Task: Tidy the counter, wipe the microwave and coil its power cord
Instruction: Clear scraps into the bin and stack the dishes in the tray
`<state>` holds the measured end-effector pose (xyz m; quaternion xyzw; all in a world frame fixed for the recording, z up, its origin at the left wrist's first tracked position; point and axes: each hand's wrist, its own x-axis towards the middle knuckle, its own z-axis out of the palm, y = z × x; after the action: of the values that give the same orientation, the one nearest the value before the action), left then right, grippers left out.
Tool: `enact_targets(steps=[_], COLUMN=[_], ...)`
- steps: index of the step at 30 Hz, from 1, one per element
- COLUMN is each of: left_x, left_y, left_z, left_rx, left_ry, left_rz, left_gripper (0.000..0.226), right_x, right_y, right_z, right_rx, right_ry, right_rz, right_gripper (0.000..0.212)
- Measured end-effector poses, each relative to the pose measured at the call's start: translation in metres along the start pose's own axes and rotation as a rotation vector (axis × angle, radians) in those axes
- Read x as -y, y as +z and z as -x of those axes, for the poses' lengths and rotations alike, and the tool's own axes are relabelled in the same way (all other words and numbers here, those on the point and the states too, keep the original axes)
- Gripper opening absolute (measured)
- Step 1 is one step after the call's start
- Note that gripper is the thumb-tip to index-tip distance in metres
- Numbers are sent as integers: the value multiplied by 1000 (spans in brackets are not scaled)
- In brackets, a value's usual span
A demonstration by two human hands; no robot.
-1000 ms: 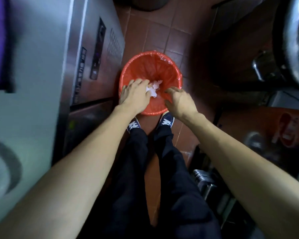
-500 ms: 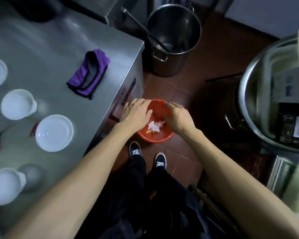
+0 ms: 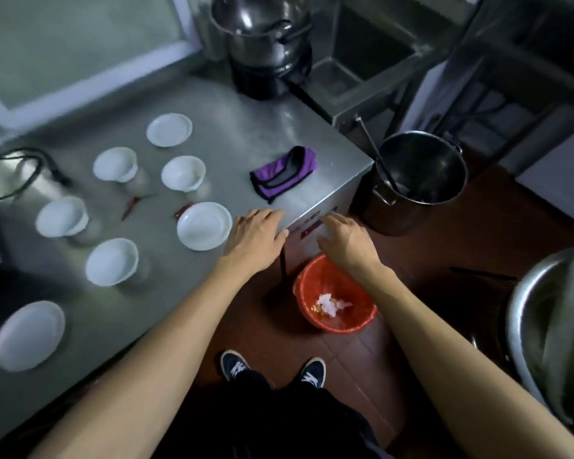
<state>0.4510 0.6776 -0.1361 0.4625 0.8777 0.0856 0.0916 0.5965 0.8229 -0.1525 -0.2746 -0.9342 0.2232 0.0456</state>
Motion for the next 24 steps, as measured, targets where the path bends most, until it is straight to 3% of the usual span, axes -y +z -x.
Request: enact_targets(steps=[7,24], left_x=[92,330], left_y=[-33,-51], left_z=[86,360], left_rx=[-101,-213], left_ry=[-240,-699], left_rz=[42,100], left_gripper=[47,40], right_x=[111,411], right_y=[30,188], right_z=[-15,45], right_rx=[85,311], right_ry=[-207,-607], right_rz=[-1,16], right_gripper=[44,41])
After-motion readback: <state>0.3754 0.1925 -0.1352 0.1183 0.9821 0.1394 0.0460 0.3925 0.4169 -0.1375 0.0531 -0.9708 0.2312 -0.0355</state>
